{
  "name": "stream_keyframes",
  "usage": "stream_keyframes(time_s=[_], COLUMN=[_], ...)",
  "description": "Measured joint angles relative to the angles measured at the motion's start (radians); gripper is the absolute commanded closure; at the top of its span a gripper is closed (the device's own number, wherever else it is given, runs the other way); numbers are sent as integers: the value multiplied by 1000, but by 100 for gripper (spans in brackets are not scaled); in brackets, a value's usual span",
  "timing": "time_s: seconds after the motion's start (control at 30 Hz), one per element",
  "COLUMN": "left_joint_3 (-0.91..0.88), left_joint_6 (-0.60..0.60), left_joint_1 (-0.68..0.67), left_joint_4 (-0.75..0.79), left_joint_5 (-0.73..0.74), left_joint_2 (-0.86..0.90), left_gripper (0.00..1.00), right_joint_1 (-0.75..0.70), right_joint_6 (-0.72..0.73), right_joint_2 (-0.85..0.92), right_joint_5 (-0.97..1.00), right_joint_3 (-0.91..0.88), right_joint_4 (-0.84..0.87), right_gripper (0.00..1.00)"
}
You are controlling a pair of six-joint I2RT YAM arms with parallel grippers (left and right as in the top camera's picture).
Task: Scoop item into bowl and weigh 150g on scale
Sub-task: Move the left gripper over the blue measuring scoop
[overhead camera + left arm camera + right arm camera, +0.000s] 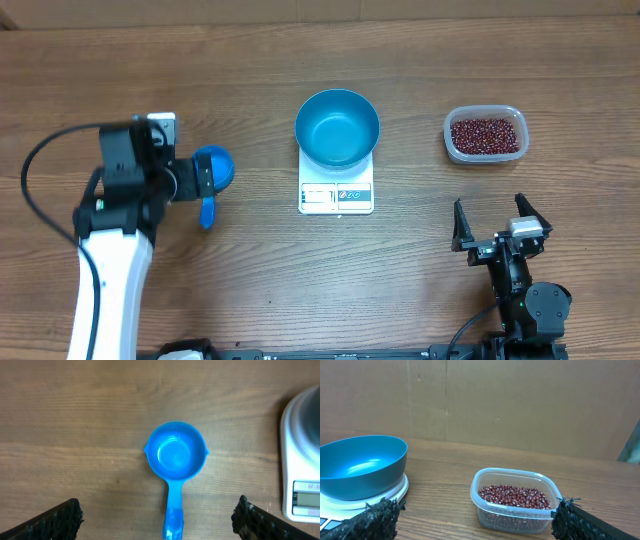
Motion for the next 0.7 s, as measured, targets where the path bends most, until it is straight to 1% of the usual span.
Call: stream_keyframes(time_s=[0.13, 0.27, 0.5, 0.7], left_joint_3=[74, 108, 110, 113], left_joint_6=[0, 0, 0, 29], left_joint_1=[0, 0, 19, 95], left_joint_4=[-85, -128, -145, -147], left_joint_5=[0, 0, 0, 21], left_joint_2=[110, 189, 238, 260], left_gripper=[0, 1, 0, 0], right_joint_1=[0, 0, 0, 0], right_joint_6=[0, 0, 0, 0], right_joint_2=[0, 0, 0, 0], right_joint_5=[0, 0, 0, 0], right_joint_3=[0, 0, 0, 0], right_joint_4=[0, 0, 0, 0], right_gripper=[0, 0, 0, 0])
